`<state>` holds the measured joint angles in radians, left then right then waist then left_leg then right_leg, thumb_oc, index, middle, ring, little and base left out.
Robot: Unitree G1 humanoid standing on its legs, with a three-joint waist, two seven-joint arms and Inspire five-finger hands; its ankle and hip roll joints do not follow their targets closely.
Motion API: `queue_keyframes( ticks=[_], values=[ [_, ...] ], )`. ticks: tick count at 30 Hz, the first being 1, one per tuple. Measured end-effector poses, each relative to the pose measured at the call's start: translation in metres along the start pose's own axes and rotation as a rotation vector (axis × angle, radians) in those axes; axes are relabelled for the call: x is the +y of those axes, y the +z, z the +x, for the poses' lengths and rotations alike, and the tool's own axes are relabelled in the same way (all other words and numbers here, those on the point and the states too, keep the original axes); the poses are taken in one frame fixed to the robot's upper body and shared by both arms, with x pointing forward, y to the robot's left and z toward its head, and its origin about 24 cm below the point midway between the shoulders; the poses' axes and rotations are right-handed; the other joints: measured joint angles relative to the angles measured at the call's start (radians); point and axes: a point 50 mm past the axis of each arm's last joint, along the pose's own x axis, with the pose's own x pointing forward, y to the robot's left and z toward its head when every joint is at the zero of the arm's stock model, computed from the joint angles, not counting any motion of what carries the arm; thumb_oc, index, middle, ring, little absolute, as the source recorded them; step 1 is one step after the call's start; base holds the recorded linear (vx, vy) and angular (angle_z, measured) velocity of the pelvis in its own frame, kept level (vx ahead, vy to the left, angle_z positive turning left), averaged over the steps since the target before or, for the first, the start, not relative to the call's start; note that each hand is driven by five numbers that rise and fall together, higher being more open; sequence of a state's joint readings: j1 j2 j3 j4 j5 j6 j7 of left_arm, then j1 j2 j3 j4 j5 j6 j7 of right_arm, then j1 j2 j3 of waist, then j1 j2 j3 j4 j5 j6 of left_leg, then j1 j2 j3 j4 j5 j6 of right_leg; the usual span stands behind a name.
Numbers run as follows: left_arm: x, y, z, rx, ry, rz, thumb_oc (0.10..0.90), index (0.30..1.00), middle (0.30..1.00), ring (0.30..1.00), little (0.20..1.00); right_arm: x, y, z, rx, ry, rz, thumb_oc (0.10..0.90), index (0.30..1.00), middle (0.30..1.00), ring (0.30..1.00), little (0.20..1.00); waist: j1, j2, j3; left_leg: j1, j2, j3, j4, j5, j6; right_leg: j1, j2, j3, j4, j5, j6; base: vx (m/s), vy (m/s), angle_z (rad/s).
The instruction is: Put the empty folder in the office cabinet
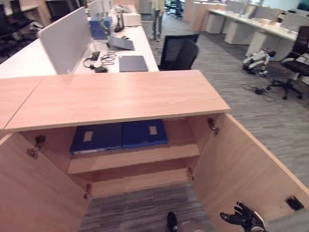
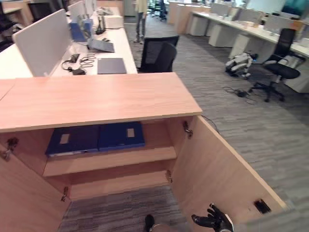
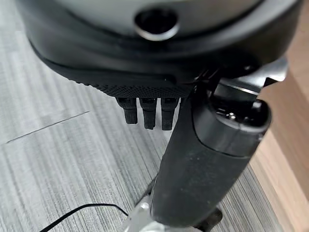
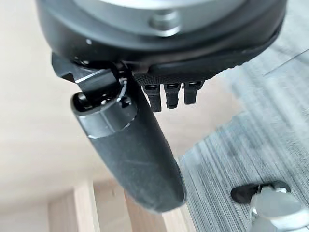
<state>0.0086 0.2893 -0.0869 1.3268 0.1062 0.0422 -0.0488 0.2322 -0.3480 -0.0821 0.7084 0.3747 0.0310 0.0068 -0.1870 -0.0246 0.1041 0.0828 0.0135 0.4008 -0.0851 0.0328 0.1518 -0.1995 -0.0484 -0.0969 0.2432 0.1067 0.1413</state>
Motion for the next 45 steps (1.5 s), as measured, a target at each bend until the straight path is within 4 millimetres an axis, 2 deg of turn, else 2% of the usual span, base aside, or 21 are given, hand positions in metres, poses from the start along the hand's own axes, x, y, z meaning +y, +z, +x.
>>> queue_keyframes(
  ticks=[2, 4, 6, 8, 9, 10, 11, 13, 14, 16, 20, 23, 25, 26, 27, 28, 30, 32, 35, 40, 45],
  values=[
    [0.0, -0.001, 0.0, 0.003, 0.0, 0.013, 0.8, 0.9, 0.9, 0.9, 0.9, -0.005, -0.004, -0.001, 0.013, -0.024, 0.026, 0.8, 0.9, 0.9, 0.9, 0.9, 0.008, 0.034, -0.001, -0.013, 0.042, -0.007, 0.001, -0.013, -0.009, 0.005, 0.003, -0.013, 0.061, -0.053, 0.01, -0.02, -0.001, -0.41],
    [0.001, -0.009, -0.001, 0.027, 0.0, 0.028, 0.8, 0.9, 0.9, 0.9, 0.9, -0.008, -0.001, 0.0, 0.003, -0.035, 0.054, 0.8, 0.9, 0.9, 0.9, 0.9, 0.035, 0.018, 0.005, -0.014, 0.041, 0.02, 0.0, -0.022, -0.004, 0.026, -0.054, -0.043, 0.099, -0.122, 0.008, 0.06, 0.005, -0.75],
    [-0.002, -0.019, -0.001, 0.068, -0.013, 0.025, 0.8, 0.9, 0.9, 0.9, 0.9, -0.01, -0.003, 0.0, 0.01, -0.04, 0.059, 0.8, 0.9, 0.9, 0.9, 0.9, 0.036, 0.001, 0.005, -0.013, 0.04, 0.04, 0.0, -0.023, -0.005, 0.065, -0.097, -0.067, 0.11, -0.171, 0.009, 0.04, -0.034, -0.51],
    [0.001, -0.023, -0.002, 0.085, -0.008, 0.03, 0.8, 0.9, 0.9, 0.9, 0.9, -0.013, -0.014, -0.001, 0.058, -0.047, 0.059, 0.8, 0.9, 0.9, 0.9, 0.9, 0.051, -0.035, -0.001, -0.013, 0.028, 0.074, 0.001, -0.028, -0.033, 0.093, -0.135, -0.114, 0.111, -0.193, -0.007, 0.02, -0.092, -0.47],
    [0.007, -0.029, -0.003, 0.105, 0.003, 0.024, 0.8, 0.9, 0.9, 0.9, 0.9, -0.013, -0.018, -0.001, 0.09, -0.045, 0.061, 0.8, 0.9, 0.9, 0.9, 0.9, 0.051, -0.103, -0.015, -0.03, -0.021, 0.083, 0.037, -0.025, -0.075, 0.122, -0.18, -0.101, -0.01, -0.184, -0.015, 0.03, -0.092, -0.41],
    [0.001, -0.026, -0.002, 0.106, -0.007, 0.021, 0.8, 0.9, 0.9, 0.9, 0.9, -0.016, -0.015, 0.001, 0.092, -0.057, 0.057, 0.8, 0.9, 0.9, 0.9, 0.9, 0.036, -0.087, -0.004, -0.051, -0.003, 0.075, 0.08, -0.022, -0.082, 0.126, -0.17, -0.107, -0.015, -0.196, -0.008, 0.06, -0.176, -0.71],
    [-0.01, -0.024, -0.002, 0.103, -0.049, 0.016, 0.8, 0.9, 0.9, 0.9, 0.9, -0.029, -0.01, 0.001, 0.092, -0.083, 0.027, 0.8, 0.9, 0.9, 0.9, 0.9, 0.042, -0.05, -0.015, -0.065, 0.012, 0.054, 0.14, -0.06, -0.123, 0.141, -0.142, -0.103, -0.094, -0.178, 0.013, 0.04, -0.121, -0.62],
    [-0.012, -0.024, -0.002, 0.1, -0.055, 0.012, 0.8, 0.9, 0.9, 0.9, 0.9, -0.042, -0.014, -0.004, 0.107, -0.108, -0.005, 0.8, 0.9, 0.9, 0.9, 0.9, 0.039, -0.012, -0.025, -0.03, 0.037, 0.069, 0.07, -0.04, -0.108, 0.155, -0.103, -0.105, -0.134, -0.145, 0.009, 0.07, -0.207, -0.74],
    [-0.006, -0.024, -0.002, 0.095, -0.041, 0.021, 0.8, 0.9, 0.9, 0.9, 0.9, -0.043, -0.017, -0.006, 0.12, -0.103, -0.02, 0.8, 0.9, 0.9, 0.9, 0.9, 0.033, -0.007, -0.036, -0.025, 0.038, 0.084, 0.054, -0.037, -0.114, 0.153, -0.099, -0.1, -0.135, -0.146, 0.0, 0.09, -0.243, -0.54],
    [0.005, -0.016, -0.001, 0.069, -0.014, 0.038, 0.8, 0.9, 0.9, 0.9, 0.9, -0.054, -0.034, -0.014, 0.185, -0.123, -0.041, 0.8, 0.9, 0.9, 0.9, 0.9, 0.017, -0.023, -0.056, -0.025, 0.036, 0.093, 0.023, -0.031, -0.134, 0.121, -0.093, -0.089, -0.127, -0.146, 0.0, 0.06, -0.146, -0.33],
    [0.006, -0.016, -0.002, 0.079, -0.014, 0.066, 0.8, 0.9, 0.9, 0.9, 0.9, -0.07, -0.047, -0.024, 0.243, -0.171, -0.048, 0.8, 0.9, 0.9, 0.9, 0.9, -0.02, -0.025, -0.057, -0.005, 0.054, 0.094, 0.004, -0.015, -0.154, 0.128, -0.065, -0.069, -0.166, -0.108, -0.019, 0.06, -0.187, -0.29],
    [0.006, -0.017, -0.002, 0.081, -0.011, 0.088, 0.8, 0.9, 0.9, 0.9, 0.9, -0.078, -0.041, -0.025, 0.235, -0.192, -0.07, 0.8, 0.9, 0.9, 0.9, 0.9, -0.033, -0.022, -0.056, -0.009, 0.075, 0.106, 0.03, -0.014, -0.158, 0.127, -0.043, -0.045, -0.155, -0.098, -0.039, 0.02, -0.188, -0.33],
    [0.005, -0.014, -0.001, 0.074, -0.012, 0.111, 0.8, 0.9, 0.9, 0.9, 0.9, -0.085, -0.029, -0.023, 0.2, -0.21, -0.098, 0.8, 0.9, 0.9, 0.9, 0.9, -0.037, -0.017, -0.052, -0.014, 0.087, 0.106, 0.05, -0.019, -0.167, 0.123, -0.03, -0.03, -0.153, -0.103, -0.056, -0.11, -0.132, -0.32],
    [0.007, -0.011, -0.001, 0.057, 0.003, 0.119, 0.8, 0.9, 0.9, 0.9, 0.9, -0.083, -0.012, -0.018, 0.15, -0.205, -0.12, 0.8, 0.9, 0.9, 0.9, 0.9, -0.027, -0.033, -0.04, -0.033, 0.084, 0.051, 0.142, -0.016, -0.189, 0.094, -0.016, 0.022, -0.123, -0.107, -0.1, -0.05, -0.102, -0.56],
    [0.008, -0.01, -0.001, 0.048, 0.012, 0.119, 0.8, 0.9, 0.9, 0.9, 0.9, -0.081, -0.001, -0.015, 0.115, -0.196, -0.128, 0.8, 0.9, 0.9, 0.9, 0.9, -0.016, -0.04, -0.033, -0.049, 0.087, 0.005, 0.185, -0.021, -0.195, 0.083, -0.016, 0.046, -0.114, -0.108, -0.107, 0.05, -0.077, -1.15],
    [0.004, -0.009, -0.001, 0.044, 0.002, 0.083, 0.8, 0.9, 0.9, 0.9, 0.9, -0.077, 0.031, -0.008, 0.014, -0.176, -0.189, 0.8, 0.9, 0.9, 0.9, 0.9, 0.004, -0.03, -0.032, -0.064, 0.093, -0.126, 0.221, -0.051, -0.194, 0.088, -0.012, 0.085, -0.143, -0.087, -0.108, 0.04, -0.049, -1.09],
    [-0.005, 0.0, 0.0, 0.021, -0.015, 0.055, 0.8, 0.9, 0.9, 0.9, 0.9, -0.077, 0.072, -0.004, -0.125, -0.175, -0.267, 0.8, 0.9, 0.9, 0.9, 0.9, -0.005, 0.022, -0.024, -0.051, 0.109, -0.199, 0.184, -0.083, -0.217, 0.101, 0.021, 0.091, -0.172, -0.066, -0.105, 0.02, -0.055, -0.56],
    [-0.002, 0.018, 0.001, -0.033, -0.009, 0.039, 0.8, 0.9, 0.9, 0.9, 0.9, -0.072, 0.092, -0.004, -0.183, -0.166, -0.33, 0.8, 0.9, 0.9, 0.9, 0.9, 0.0, 0.033, -0.023, -0.032, 0.109, -0.207, 0.13, -0.086, -0.221, 0.099, 0.029, 0.089, -0.167, -0.066, -0.102, -0.02, -0.028, 0.02],
    [-0.006, 0.04, 0.001, -0.109, -0.021, 0.047, 0.8, 0.9, 0.9, 0.9, 0.9, -0.044, 0.133, -0.004, -0.339, -0.077, -0.479, 0.8, 0.9, 0.9, 0.9, 0.9, 0.0, 0.039, -0.03, -0.027, 0.097, -0.201, 0.073, -0.059, -0.208, 0.085, 0.019, 0.093, -0.191, -0.052, -0.085, 0.0, 0.0, 0.0],
    [-0.024, 0.042, 0.001, -0.113, -0.065, 0.04, 0.8, 0.9, 0.9, 0.9, 0.9, -0.017, 0.153, -0.007, -0.433, 0.009, -0.558, 0.8, 0.9, 0.9, 0.9, 0.9, 0.028, 0.059, -0.035, 0.012, 0.088, -0.213, 0.007, -0.018, -0.214, 0.142, 0.02, 0.084, -0.285, -0.008, -0.081, 0.02, 0.023, 0.07],
    [-0.027, 0.04, 0.001, -0.106, -0.07, 0.031, 0.8, 0.9, 0.9, 0.9, 0.9, 0.011, 0.167, -0.012, -0.511, 0.113, -0.649, 0.8, 0.9, 0.9, 0.9, 0.9, 0.051, 0.086, -0.031, 0.027, 0.085, -0.217, 0.006, -0.019, -0.213, 0.183, 0.015, 0.063, -0.331, 0.016, -0.088, -0.01, 0.03, 0.1]
  ],
)
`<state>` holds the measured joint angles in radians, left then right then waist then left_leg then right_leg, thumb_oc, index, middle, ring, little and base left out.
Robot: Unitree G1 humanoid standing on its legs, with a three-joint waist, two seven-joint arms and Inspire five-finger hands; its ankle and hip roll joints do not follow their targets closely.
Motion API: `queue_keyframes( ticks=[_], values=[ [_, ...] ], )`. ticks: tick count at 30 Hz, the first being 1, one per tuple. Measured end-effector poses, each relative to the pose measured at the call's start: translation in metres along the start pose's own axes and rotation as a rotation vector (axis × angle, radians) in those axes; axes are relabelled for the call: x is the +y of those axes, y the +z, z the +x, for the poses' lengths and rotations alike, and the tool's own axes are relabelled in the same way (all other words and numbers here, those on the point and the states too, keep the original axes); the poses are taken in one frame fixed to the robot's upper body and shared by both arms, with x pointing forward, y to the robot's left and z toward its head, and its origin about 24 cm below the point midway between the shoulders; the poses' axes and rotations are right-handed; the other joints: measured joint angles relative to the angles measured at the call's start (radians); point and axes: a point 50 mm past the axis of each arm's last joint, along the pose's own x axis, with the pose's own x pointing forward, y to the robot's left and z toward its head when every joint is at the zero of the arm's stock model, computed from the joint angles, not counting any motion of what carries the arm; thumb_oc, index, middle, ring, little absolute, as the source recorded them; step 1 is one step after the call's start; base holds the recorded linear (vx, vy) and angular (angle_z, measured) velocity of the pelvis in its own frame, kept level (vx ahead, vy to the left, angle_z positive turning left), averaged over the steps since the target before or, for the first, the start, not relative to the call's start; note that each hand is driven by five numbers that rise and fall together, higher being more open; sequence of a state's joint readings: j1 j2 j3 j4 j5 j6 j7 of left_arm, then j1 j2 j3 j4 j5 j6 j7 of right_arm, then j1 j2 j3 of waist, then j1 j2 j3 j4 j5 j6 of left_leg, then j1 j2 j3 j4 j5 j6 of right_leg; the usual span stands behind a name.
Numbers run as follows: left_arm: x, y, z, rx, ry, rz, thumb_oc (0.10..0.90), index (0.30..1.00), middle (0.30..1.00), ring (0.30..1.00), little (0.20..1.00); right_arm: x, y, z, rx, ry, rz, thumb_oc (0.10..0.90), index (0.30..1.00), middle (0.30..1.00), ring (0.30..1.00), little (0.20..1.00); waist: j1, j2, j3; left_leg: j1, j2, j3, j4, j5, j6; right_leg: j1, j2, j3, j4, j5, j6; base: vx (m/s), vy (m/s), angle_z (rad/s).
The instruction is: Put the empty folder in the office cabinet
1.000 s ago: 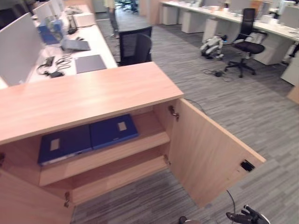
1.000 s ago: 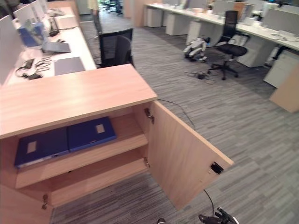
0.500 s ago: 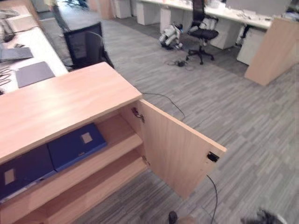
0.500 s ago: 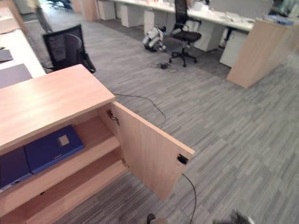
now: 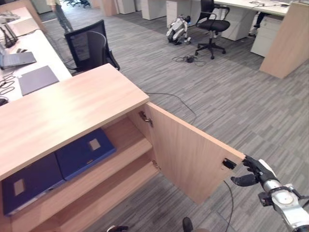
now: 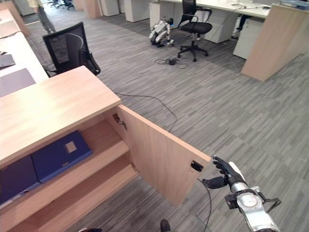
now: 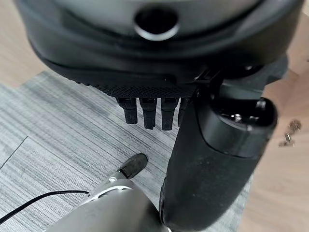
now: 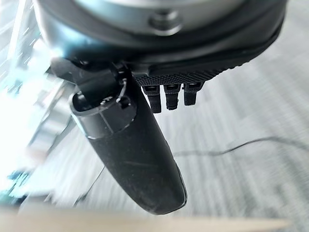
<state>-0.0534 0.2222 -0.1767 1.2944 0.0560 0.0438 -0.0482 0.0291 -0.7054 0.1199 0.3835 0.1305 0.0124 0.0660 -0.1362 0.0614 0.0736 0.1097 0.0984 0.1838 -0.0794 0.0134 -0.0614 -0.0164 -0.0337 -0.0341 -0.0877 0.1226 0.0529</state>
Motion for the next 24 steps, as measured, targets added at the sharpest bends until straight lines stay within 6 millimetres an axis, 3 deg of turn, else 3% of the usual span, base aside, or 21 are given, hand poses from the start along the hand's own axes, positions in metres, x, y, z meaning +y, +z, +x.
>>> queue_keyframes(
  ticks=[2, 5, 13, 18, 24],
  values=[
    [0.0, -0.002, 0.0, 0.003, 0.001, -0.007, 0.8, 0.9, 0.9, 0.9, 0.9, -0.007, 0.007, 0.001, -0.012, 0.021, -0.075, 0.8, 0.9, 0.9, 0.9, 0.9, 0.005, 0.005, 0.001, 0.001, -0.002, -0.009, -0.001, 0.0, 0.0, 0.005, -0.002, -0.004, 0.0, 0.0, 0.001, -0.04, 0.055, 0.08],
    [0.0, -0.003, 0.0, 0.006, 0.001, -0.016, 0.8, 0.9, 0.9, 0.9, 0.9, 0.001, 0.02, 0.004, -0.06, 0.078, -0.108, 0.8, 0.9, 0.9, 0.9, 0.9, 0.006, 0.006, 0.002, 0.005, -0.002, -0.013, -0.003, 0.0, -0.001, 0.006, -0.002, -0.003, 0.0, -0.007, 0.01, -0.04, 0.05, -0.02],
    [-0.002, -0.005, 0.0, 0.005, -0.002, 0.002, 0.8, 0.9, 0.9, 0.9, 0.9, 0.039, 0.047, 0.001, -0.15, 0.361, -0.267, 0.8, 0.9, 0.9, 0.9, 0.9, 0.004, -0.002, 0.009, -0.003, -0.005, -0.011, -0.005, -0.001, -0.002, 0.0, -0.005, 0.001, -0.007, 0.001, 0.015, -0.06, 0.078, -0.02],
    [-0.001, 0.001, 0.0, -0.011, 0.002, 0.005, 0.8, 0.9, 0.9, 0.9, 0.9, 0.084, 0.067, 0.005, -0.224, 0.564, -0.319, 0.8, 0.9, 0.9, 0.9, 0.9, 0.019, -0.012, 0.012, -0.005, -0.02, -0.005, -0.005, 0.004, 0.003, -0.011, -0.018, 0.008, 0.0, 0.018, 0.023, -0.08, 0.106, -0.05],
    [0.004, 0.011, 0.0, -0.046, 0.017, 0.01, 0.8, 0.9, 0.9, 0.9, 0.9, 0.15, 0.096, 0.003, -0.333, 0.735, -0.273, 0.8, 0.9, 0.9, 0.9, 0.9, 0.066, -0.073, 0.023, -0.022, -0.042, -0.001, -0.005, 0.013, 0.016, -0.026, -0.039, 0.017, 0.001, 0.03, 0.033, -0.09, 0.113, -0.01]
  ],
)
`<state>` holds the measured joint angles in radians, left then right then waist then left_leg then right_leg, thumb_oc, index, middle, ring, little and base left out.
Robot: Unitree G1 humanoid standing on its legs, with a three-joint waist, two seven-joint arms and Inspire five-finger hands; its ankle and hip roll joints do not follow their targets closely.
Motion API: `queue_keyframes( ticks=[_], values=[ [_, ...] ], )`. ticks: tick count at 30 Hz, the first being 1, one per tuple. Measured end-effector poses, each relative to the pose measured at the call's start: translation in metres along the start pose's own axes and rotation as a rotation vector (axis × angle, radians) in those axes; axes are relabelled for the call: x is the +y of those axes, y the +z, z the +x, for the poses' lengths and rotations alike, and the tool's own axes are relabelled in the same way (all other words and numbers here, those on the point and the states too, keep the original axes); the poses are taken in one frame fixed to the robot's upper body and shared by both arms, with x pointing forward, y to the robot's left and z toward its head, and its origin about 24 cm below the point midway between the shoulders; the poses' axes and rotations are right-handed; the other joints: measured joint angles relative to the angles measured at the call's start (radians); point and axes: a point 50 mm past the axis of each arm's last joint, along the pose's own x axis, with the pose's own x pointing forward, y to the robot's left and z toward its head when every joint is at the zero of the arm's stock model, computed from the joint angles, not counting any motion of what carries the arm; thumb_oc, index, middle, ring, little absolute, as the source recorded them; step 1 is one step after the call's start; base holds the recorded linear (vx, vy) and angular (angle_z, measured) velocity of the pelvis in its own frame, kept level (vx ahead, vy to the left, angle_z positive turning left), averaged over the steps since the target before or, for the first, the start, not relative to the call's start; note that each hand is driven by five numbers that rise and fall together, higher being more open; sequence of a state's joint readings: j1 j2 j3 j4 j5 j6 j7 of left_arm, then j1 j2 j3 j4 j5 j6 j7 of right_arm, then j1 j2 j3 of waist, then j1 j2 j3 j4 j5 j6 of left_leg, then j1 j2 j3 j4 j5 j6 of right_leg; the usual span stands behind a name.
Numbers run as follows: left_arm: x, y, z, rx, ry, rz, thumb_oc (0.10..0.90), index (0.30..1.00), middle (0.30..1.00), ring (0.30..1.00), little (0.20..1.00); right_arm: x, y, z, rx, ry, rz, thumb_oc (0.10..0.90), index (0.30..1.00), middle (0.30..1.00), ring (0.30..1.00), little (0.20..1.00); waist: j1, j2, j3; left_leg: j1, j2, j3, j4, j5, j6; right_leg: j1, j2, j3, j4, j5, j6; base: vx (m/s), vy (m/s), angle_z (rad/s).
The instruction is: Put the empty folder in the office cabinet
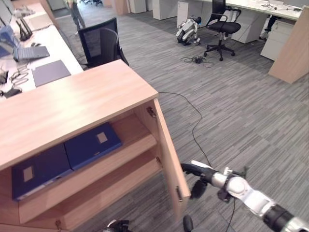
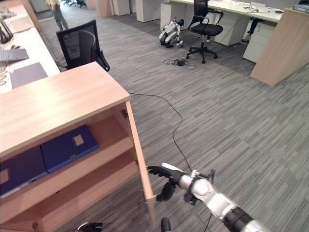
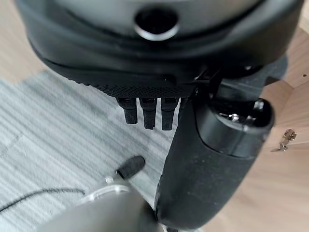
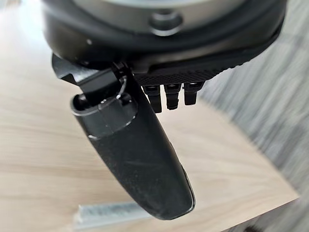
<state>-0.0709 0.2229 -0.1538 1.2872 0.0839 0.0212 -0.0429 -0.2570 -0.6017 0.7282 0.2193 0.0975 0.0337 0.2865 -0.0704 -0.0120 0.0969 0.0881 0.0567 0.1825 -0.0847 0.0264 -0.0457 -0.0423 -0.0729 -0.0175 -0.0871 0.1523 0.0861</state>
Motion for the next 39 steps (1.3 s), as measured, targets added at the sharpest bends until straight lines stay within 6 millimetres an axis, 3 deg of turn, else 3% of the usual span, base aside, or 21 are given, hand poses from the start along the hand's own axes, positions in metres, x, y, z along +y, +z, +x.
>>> queue_keyframes(
  ticks=[9, 13, 17, 22, 25, 28, 30, 31, 32, 33, 34, 35, 36, 37, 39],
  values=[
    [0.005, 0.0, 0.0, -0.006, 0.031, -0.023, 0.8, 0.9, 0.9, 0.9, 0.9, 0.024, 0.032, 0.027, -0.106, 0.109, -0.008, 0.8, 0.9, 0.9, 0.9, 0.9, 0.071, -0.018, 0.003, -0.018, -0.044, -0.039, 0.0, 0.011, 0.021, -0.001, -0.048, -0.029, 0.001, 0.013, 0.012, -0.04, 0.072, 0.15],
    [0.015, -0.007, -0.001, 0.017, 0.075, -0.072, 0.8, 0.9, 0.9, 0.9, 0.9, 0.029, 0.044, 0.035, -0.148, 0.126, -0.004, 0.8, 0.9, 0.9, 0.9, 0.9, 0.101, -0.042, 0.008, -0.031, -0.055, -0.063, 0.0, 0.012, 0.026, 0.003, -0.064, -0.054, 0.0, 0.006, 0.025, -0.03, 0.044, 0.24],
    [0.025, -0.04, -0.007, 0.133, 0.102, -0.093, 0.8, 0.9, 0.9, 0.9, 0.9, 0.03, 0.045, 0.037, -0.143, 0.138, -0.031, 0.8, 0.9, 0.9, 0.9, 0.9, 0.114, -0.056, 0.013, -0.039, -0.066, -0.119, 0.0, 0.008, 0.036, 0.031, -0.086, -0.119, 0.0, -0.02, 0.044, 0.0, 0.032, 0.4],
    [0.04, -0.09, -0.022, 0.305, 0.145, -0.139, 0.8, 0.9, 0.9, 0.9, 0.9, 0.034, 0.047, 0.041, -0.145, 0.147, -0.016, 0.8, 0.9, 0.9, 0.9, 0.9, 0.167, -0.083, 0.012, -0.039, -0.075, -0.177, 0.004, 0.011, 0.032, 0.063, -0.094, -0.181, 0.001, -0.03, 0.039, 0.05, 0.009, 0.37],
    [0.051, -0.1, -0.027, 0.346, 0.175, -0.135, 0.8, 0.9, 0.9, 0.9, 0.9, 0.037, 0.051, 0.044, -0.154, 0.159, -0.022, 0.8, 0.9, 0.9, 0.9, 0.9, 0.214, -0.095, 0.016, -0.036, -0.079, -0.201, 0.004, 0.008, 0.035, 0.068, -0.103, -0.196, 0.025, -0.043, 0.035, 0.06, 0.022, 0.32],
    [0.054, -0.097, -0.027, 0.34, 0.186, -0.137, 0.8, 0.9, 0.9, 0.9, 0.9, 0.039, 0.052, 0.046, -0.159, 0.159, -0.018, 0.8, 0.9, 0.9, 0.9, 0.9, 0.218, -0.087, 0.021, -0.032, -0.079, -0.271, 0.011, 0.002, 0.053, 0.065, -0.119, -0.212, 0.126, -0.065, 0.031, 0.08, -0.004, 0.6],
    [0.06, -0.082, -0.023, 0.3, 0.208, -0.115, 0.8, 0.9, 0.9, 0.9, 0.9, 0.041, 0.043, 0.047, -0.129, 0.147, -0.013, 0.8, 0.9, 0.9, 0.9, 0.9, 0.207, -0.066, 0.031, -0.02, -0.073, -0.36, 0.027, 0.01, 0.069, 0.028, -0.131, -0.209, 0.29, -0.091, 0.016, 0.1, -0.048, 1.17],
    [0.065, -0.073, -0.021, 0.259, 0.225, -0.111, 0.8, 0.9, 0.9, 0.9, 0.9, 0.044, 0.043, 0.049, -0.123, 0.159, -0.041, 0.8, 0.9, 0.9, 0.9, 0.9, 0.232, -0.075, 0.028, -0.006, -0.071, -0.379, 0.019, 0.018, 0.08, 0.003, -0.133, -0.183, 0.356, -0.124, 0.034, 0.11, -0.081, 0.93],
    [0.068, -0.067, -0.02, 0.238, 0.242, -0.105, 0.8, 0.9, 0.9, 0.9, 0.9, 0.048, 0.041, 0.052, -0.125, 0.155, -0.025, 0.8, 0.9, 0.9, 0.9, 0.9, 0.241, -0.084, 0.027, -0.002, -0.075, -0.408, 0.022, 0.019, 0.089, -0.007, -0.108, -0.137, 0.384, -0.208, 0.028, 0.08, -0.124, 0.65],
    [0.069, -0.06, -0.018, 0.225, 0.244, -0.089, 0.8, 0.9, 0.9, 0.9, 0.9, 0.052, 0.034, 0.054, -0.104, 0.152, -0.007, 0.8, 0.9, 0.9, 0.9, 0.9, 0.229, -0.082, 0.027, -0.005, -0.076, -0.443, 0.026, 0.022, 0.094, -0.008, -0.067, -0.083, 0.386, -0.238, 0.014, 0.06, -0.196, 1.69],
    [0.072, -0.034, -0.013, 0.166, 0.244, -0.055, 0.8, 0.9, 0.9, 0.9, 0.9, 0.057, 0.001, 0.047, -0.007, 0.107, 0.065, 0.8, 0.9, 0.9, 0.9, 0.9, 0.185, -0.054, 0.032, -0.043, -0.062, -0.576, 0.043, 0.039, 0.084, -0.031, 0.098, 0.084, 0.392, -0.313, -0.022, 0.02, -0.162, 2.39],
    [0.072, -0.021, -0.011, 0.135, 0.243, -0.04, 0.8, 0.9, 0.9, 0.9, 0.9, 0.06, -0.016, 0.039, 0.05, 0.083, 0.092, 0.8, 0.9, 0.9, 0.9, 0.9, 0.166, -0.043, 0.031, -0.076, -0.062, -0.644, 0.048, 0.043, 0.077, -0.041, 0.166, 0.15, 0.368, -0.322, -0.024, 0.01, -0.146, 2.85],
    [0.075, -0.009, -0.01, 0.085, 0.246, -0.031, 0.8, 0.9, 0.9, 0.9, 0.9, 0.066, -0.037, 0.028, 0.142, 0.087, 0.097, 0.8, 0.9, 0.9, 0.9, 0.9, 0.154, -0.057, 0.029, -0.09, -0.073, -0.641, 0.04, 0.061, 0.075, -0.059, 0.177, 0.147, 0.31, -0.314, -0.032, 0.03, -0.125, 2.05],
    [0.074, -0.024, -0.012, 0.105, 0.262, -0.037, 0.8, 0.9, 0.9, 0.9, 0.9, 0.08, -0.072, 0.012, 0.311, 0.118, 0.114, 0.8, 0.9, 0.9, 0.9, 0.9, 0.169, -0.108, 0.019, -0.072, -0.138, -0.614, 0.005, 0.072, 0.068, -0.065, 0.104, 0.106, 0.245, -0.177, -0.088, 0.11, -0.361, 1.25],
    [0.067, -0.045, -0.014, 0.165, 0.25, -0.062, 0.8, 0.9, 0.9, 0.9, 0.9, 0.08, -0.096, -0.007, 0.395, 0.08, 0.145, 0.8, 0.9, 0.9, 0.9, 0.9, 0.176, -0.077, 0.012, -0.094, -0.107, -0.631, 0.002, 0.043, 0.057, -0.037, 0.126, 0.056, 0.187, -0.17, -0.082, 0.1, -0.361, 0.56]
  ],
)
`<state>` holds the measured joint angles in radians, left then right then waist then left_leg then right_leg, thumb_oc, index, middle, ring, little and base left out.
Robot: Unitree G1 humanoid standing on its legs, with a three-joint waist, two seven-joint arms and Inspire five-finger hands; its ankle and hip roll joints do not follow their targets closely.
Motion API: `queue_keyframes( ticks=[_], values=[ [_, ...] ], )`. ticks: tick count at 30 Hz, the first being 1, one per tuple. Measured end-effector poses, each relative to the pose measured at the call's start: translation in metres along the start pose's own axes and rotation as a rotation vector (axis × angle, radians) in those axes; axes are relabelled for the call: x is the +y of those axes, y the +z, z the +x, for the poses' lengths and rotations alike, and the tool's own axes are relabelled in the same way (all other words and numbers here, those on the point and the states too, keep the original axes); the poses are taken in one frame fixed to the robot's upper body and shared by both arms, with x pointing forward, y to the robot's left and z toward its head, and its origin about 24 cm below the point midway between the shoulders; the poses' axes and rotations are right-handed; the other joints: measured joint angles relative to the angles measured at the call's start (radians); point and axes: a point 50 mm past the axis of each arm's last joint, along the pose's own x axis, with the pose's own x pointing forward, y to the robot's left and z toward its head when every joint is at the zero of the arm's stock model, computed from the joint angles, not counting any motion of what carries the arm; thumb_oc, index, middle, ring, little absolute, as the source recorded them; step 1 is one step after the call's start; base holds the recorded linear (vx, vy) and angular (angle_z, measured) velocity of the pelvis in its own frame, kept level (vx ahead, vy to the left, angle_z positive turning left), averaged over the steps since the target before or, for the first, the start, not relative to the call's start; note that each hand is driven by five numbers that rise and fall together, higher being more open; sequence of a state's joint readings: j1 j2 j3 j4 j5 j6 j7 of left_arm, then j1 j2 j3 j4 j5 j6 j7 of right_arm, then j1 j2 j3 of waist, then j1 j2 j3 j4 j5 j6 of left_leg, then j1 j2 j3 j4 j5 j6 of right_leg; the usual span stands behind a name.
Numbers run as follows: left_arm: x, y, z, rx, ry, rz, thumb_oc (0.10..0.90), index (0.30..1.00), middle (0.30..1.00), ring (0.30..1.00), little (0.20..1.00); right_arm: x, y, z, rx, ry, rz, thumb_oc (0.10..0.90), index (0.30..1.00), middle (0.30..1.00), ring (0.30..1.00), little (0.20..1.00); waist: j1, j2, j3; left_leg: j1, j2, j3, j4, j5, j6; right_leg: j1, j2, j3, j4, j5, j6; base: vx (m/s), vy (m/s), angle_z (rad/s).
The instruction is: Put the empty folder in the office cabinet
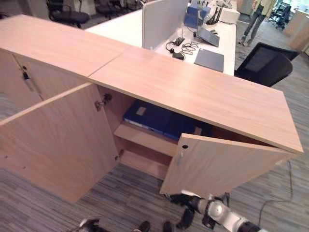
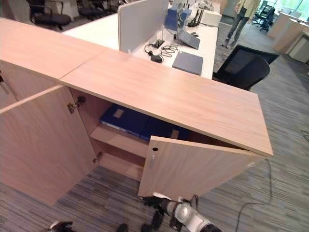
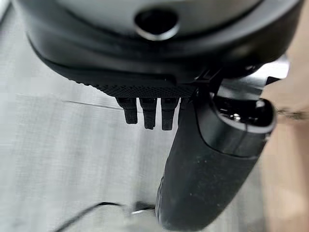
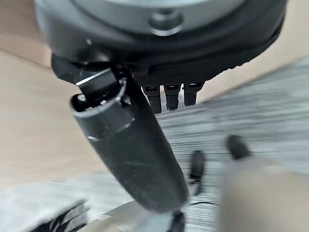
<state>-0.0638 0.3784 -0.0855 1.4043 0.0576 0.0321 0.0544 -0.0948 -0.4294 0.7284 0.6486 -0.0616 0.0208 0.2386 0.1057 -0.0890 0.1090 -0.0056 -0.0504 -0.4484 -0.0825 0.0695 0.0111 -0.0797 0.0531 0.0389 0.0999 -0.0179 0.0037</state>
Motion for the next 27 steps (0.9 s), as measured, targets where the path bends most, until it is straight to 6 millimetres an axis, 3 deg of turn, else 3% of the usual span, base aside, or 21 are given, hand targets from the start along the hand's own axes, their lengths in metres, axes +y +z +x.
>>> queue_keyframes(
  ticks=[1, 2, 3, 4, 5, 6, 7, 9, 10, 11, 13, 14, 17, 18, 20, 24, 27],
  values=[
    [0.004, -0.002, 0.0, 0.006, 0.015, -0.016, 0.8, 0.9, 0.9, 0.9, 0.9, 0.006, -0.018, -0.006, 0.04, -0.007, 0.033, 0.8, 0.9, 0.9, 0.9, 0.9, 0.004, -0.005, -0.007, -0.021, -0.001, -0.03, 0.01, -0.011, -0.001, 0.021, -0.01, -0.046, -0.026, -0.005, 0.0, 0.04, -0.296, 0.46],
    [0.004, -0.002, 0.0, 0.006, 0.015, -0.016, 0.8, 0.9, 0.9, 0.9, 0.9, 0.006, -0.018, -0.006, 0.04, -0.007, 0.033, 0.8, 0.9, 0.9, 0.9, 0.9, 0.004, -0.005, -0.007, -0.021, -0.001, -0.03, 0.01, -0.011, -0.001, 0.021, -0.01, -0.046, -0.026, -0.005, 0.0, 0.02, -0.241, 0.97],
    [0.009, -0.009, 0.0, 0.021, 0.035, -0.046, 0.8, 0.9, 0.9, 0.9, 0.9, 0.015, -0.051, -0.014, 0.164, 0.001, 0.088, 0.8, 0.9, 0.9, 0.9, 0.9, 0.016, -0.019, -0.013, -0.055, 0.013, -0.023, 0.072, -0.015, -0.052, 0.069, 0.01, -0.081, -0.119, 0.024, -0.023, 0.01, -0.405, 0.76],
    [0.01, -0.024, -0.001, 0.07, 0.042, -0.046, 0.8, 0.9, 0.9, 0.9, 0.9, 0.017, -0.054, -0.012, 0.183, -0.011, 0.094, 0.8, 0.9, 0.9, 0.9, 0.9, 0.032, -0.043, -0.02, -0.066, 0.007, -0.024, 0.106, -0.03, -0.073, 0.092, 0.016, -0.099, -0.14, 0.025, -0.045, -0.07, -0.321, 1.04],
    [0.007, -0.026, -0.002, 0.074, 0.032, -0.037, 0.8, 0.9, 0.9, 0.9, 0.9, 0.016, -0.061, -0.015, 0.218, -0.019, 0.081, 0.8, 0.9, 0.9, 0.9, 0.9, 0.036, -0.053, -0.017, -0.094, -0.005, -0.029, 0.157, -0.034, -0.087, 0.109, 0.029, -0.12, -0.161, 0.031, -0.053, -0.08, -0.28, 0.7],
    [0.005, -0.021, -0.001, 0.054, 0.027, -0.033, 0.8, 0.9, 0.9, 0.9, 0.9, 0.018, -0.069, -0.017, 0.252, -0.017, 0.08, 0.8, 0.9, 0.9, 0.9, 0.9, 0.039, -0.061, -0.011, -0.12, -0.023, -0.042, 0.191, -0.025, -0.102, 0.111, 0.026, -0.148, -0.165, 0.039, -0.065, -0.09, -0.206, 1.28],
    [0.001, 0.003, 0.0, -0.018, 0.015, -0.035, 0.8, 0.9, 0.9, 0.9, 0.9, 0.019, -0.08, -0.019, 0.307, -0.018, 0.081, 0.8, 0.9, 0.9, 0.9, 0.9, 0.033, -0.078, -0.009, -0.175, -0.06, -0.054, 0.283, -0.025, -0.122, 0.109, 0.002, -0.213, -0.179, 0.04, -0.067, -0.04, -0.079, 1.26],
    [-0.009, 0.018, -0.001, -0.083, -0.016, -0.079, 0.8, 0.9, 0.9, 0.9, 0.9, 0.021, -0.095, -0.022, 0.406, -0.008, 0.074, 0.8, 0.9, 0.9, 0.9, 0.9, 0.056, -0.062, 0.009, -0.168, -0.052, -0.035, 0.278, -0.026, -0.12, 0.126, 0.017, -0.249, -0.183, 0.03, -0.071, -0.02, -0.115, 0.91],
    [-0.014, 0.021, -0.002, -0.106, -0.038, -0.178, 0.8, 0.9, 0.9, 0.9, 0.9, 0.023, -0.101, -0.023, 0.448, -0.012, 0.092, 0.8, 0.9, 0.9, 0.9, 0.9, 0.071, -0.041, 0.02, -0.161, -0.042, -0.037, 0.26, -0.029, -0.119, 0.14, 0.029, -0.272, -0.187, 0.02, -0.077, -0.02, -0.077, 0.52],
    [-0.015, 0.024, -0.002, -0.121, -0.048, -0.224, 0.8, 0.9, 0.9, 0.9, 0.9, 0.022, -0.102, -0.024, 0.455, -0.02, 0.095, 0.8, 0.9, 0.9, 0.9, 0.9, 0.067, -0.048, 0.024, -0.15, -0.04, -0.037, 0.257, -0.031, -0.119, 0.139, 0.03, -0.284, -0.189, 0.019, -0.079, -0.07, -0.004, 0.5],
    [-0.017, 0.029, -0.003, -0.133, -0.063, -0.385, 0.8, 0.9, 0.9, 0.9, 0.9, 0.029, -0.103, -0.023, 0.461, -0.025, 0.125, 0.8, 0.9, 0.9, 0.9, 0.9, 0.063, -0.034, 0.038, -0.163, -0.036, -0.011, 0.259, -0.032, -0.119, 0.145, 0.025, -0.332, -0.183, 0.02, -0.093, -0.08, 0.014, 0.66],
    [-0.018, 0.04, -0.004, -0.151, -0.066, -0.488, 0.8, 0.9, 0.9, 0.9, 0.9, 0.033, -0.102, -0.022, 0.455, -0.033, 0.147, 0.8, 0.9, 0.9, 0.9, 0.9, 0.034, -0.037, 0.047, -0.194, -0.025, 0.095, 0.288, -0.039, -0.116, 0.135, 0.014, -0.392, -0.193, 0.022, -0.102, -0.09, 0.012, 1.07],
    [-0.02, 0.064, -0.007, -0.221, -0.072, -0.68, 0.8, 0.9, 0.9, 0.9, 0.9, 0.049, -0.104, -0.019, 0.473, -0.033, 0.251, 0.8, 0.9, 0.9, 0.9, 0.9, 0.031, -0.023, 0.074, -0.21, 0.079, 0.376, 0.308, -0.04, -0.111, 0.131, 0.0, -0.423, -0.188, 0.016, -0.132, -0.02, 0.032, 0.6],
    [-0.023, 0.072, -0.009, -0.242, -0.087, -0.746, 0.8, 0.9, 0.9, 0.9, 0.9, 0.056, -0.104, -0.019, 0.478, -0.043, 0.301, 0.8, 0.9, 0.9, 0.9, 0.9, 0.022, -0.006, 0.084, -0.198, 0.121, 0.431, 0.305, -0.04, -0.112, 0.13, -0.008, -0.43, -0.187, 0.016, -0.134, 0.08, 0.1, 0.33],
    [-0.022, 0.076, -0.01, -0.248, -0.091, -0.818, 0.8, 0.9, 0.9, 0.9, 0.9, 0.061, -0.107, -0.02, 0.477, -0.056, 0.357, 0.8, 0.9, 0.9, 0.9, 0.9, 0.005, 0.009, 0.091, -0.169, 0.158, 0.464, 0.286, -0.037, -0.116, 0.132, -0.024, -0.435, -0.182, 0.017, -0.131, 0.05, 0.075, 0.25],
    [-0.01, 0.076, -0.01, -0.261, -0.056, -0.811, 0.8, 0.9, 0.9, 0.9, 0.9, 0.071, -0.13, -0.037, 0.571, -0.12, 0.483, 0.8, 0.9, 0.9, 0.9, 0.9, -0.046, 0.043, 0.091, -0.099, 0.252, 0.476, 0.185, 0.0, -0.136, 0.161, -0.06, -0.463, -0.173, 0.021, -0.087, 0.03, 0.168, 0.19],
    [0.016, 0.094, -0.014, -0.345, -0.005, -0.778, 0.8, 0.9, 0.9, 0.9, 0.9, 0.075, -0.148, -0.052, 0.639, -0.205, 0.623, 0.8, 0.9, 0.9, 0.9, 0.9, -0.075, 0.055, 0.087, -0.096, 0.333, 0.521, 0.117, 0.024, -0.146, 0.17, -0.09, -0.492, -0.154, 0.017, -0.029, 0.1, 0.301, 0.33]
  ],
)
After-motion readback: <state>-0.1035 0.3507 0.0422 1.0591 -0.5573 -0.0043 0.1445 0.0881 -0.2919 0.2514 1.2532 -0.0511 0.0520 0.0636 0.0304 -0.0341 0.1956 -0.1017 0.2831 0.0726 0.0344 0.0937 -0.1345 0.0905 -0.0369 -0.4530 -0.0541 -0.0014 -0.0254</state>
